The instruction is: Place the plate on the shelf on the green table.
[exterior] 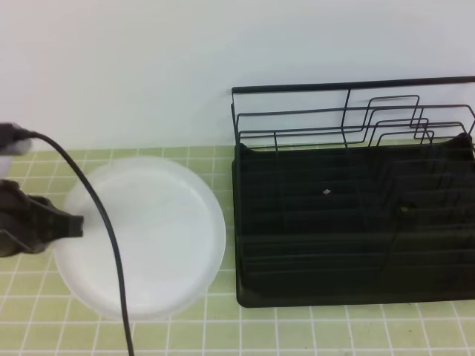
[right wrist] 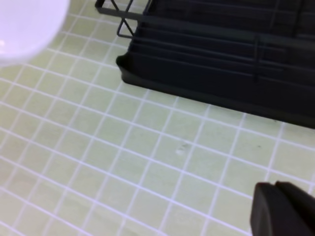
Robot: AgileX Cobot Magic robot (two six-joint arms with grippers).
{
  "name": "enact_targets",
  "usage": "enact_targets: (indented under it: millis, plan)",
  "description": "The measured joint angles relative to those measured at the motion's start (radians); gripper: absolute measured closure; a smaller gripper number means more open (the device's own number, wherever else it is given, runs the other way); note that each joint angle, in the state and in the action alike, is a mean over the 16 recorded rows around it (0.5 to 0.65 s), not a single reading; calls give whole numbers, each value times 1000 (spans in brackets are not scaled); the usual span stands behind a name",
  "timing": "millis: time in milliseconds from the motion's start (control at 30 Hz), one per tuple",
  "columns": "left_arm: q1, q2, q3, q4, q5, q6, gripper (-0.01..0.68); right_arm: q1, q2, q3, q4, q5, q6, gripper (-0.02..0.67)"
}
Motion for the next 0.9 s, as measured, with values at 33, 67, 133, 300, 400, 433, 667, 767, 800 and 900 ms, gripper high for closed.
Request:
enact_targets:
  millis: [33, 67, 133, 300, 400, 433, 667, 767, 800, 900]
  plan:
    - [0, -23, 0, -15, 3, 7, 673, 0, 0, 0, 13, 0, -6, 652]
    - [0, -45, 0, -34, 7, 18, 673, 0, 0, 0, 29, -1, -14, 652]
    - [0, -85, 0, -78, 18, 44, 673, 0, 0, 0, 69, -4, -36, 651]
    - [0, -159, 0, -213, 58, 121, 673, 0, 1, 0, 205, -21, -122, 625]
    - [-2, -184, 0, -305, 92, 176, 673, 0, 5, 0, 293, -36, -180, 581]
    - [-4, -189, 0, -334, 103, 194, 673, 0, 7, 0, 322, -41, -200, 561]
    - [-54, -203, 0, -468, 152, 267, 673, 0, 42, 0, 516, -69, -319, 400]
    - [-95, -203, 0, -494, 148, 273, 673, 0, 68, 0, 578, -75, -343, 340]
    - [-111, -203, 0, -500, 144, 274, 673, 0, 78, 0, 598, -76, -350, 323]
    - [-163, -201, 0, -507, 124, 269, 673, 0, 109, 0, 657, -75, -374, 287]
